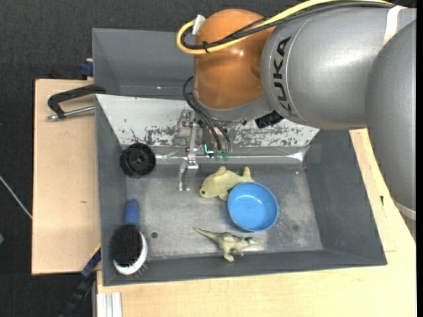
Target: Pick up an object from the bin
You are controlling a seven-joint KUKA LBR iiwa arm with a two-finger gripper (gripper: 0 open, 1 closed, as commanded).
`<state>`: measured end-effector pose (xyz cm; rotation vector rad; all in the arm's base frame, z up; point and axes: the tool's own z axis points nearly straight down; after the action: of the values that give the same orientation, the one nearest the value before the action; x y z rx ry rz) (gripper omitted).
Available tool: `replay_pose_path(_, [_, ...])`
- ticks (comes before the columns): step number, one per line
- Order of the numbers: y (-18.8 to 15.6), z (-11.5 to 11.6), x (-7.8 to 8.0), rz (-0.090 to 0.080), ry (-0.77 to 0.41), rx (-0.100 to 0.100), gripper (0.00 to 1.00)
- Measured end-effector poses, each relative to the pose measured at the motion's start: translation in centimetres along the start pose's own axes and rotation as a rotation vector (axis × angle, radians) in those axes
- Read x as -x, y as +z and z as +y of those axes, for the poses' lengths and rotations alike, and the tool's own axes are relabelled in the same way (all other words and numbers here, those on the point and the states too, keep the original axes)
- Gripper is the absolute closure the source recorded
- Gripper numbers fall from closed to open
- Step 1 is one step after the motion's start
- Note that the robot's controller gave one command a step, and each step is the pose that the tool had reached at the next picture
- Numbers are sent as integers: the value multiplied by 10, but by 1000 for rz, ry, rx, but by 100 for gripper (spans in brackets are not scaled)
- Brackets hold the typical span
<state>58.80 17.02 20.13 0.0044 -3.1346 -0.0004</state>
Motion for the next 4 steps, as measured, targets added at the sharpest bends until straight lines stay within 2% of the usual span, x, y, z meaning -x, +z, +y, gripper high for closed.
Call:
replay_pose_path(1, [130,-134,-9,-16,-154,5,0])
replay_pose_path(2, [99,-211,-16,-15,78,-1,0])
replay_pose_path(3, [90,-182,16,-16,98,3,0])
replay_pose_path(4, [127,-121,18,-15,-293,-1,0])
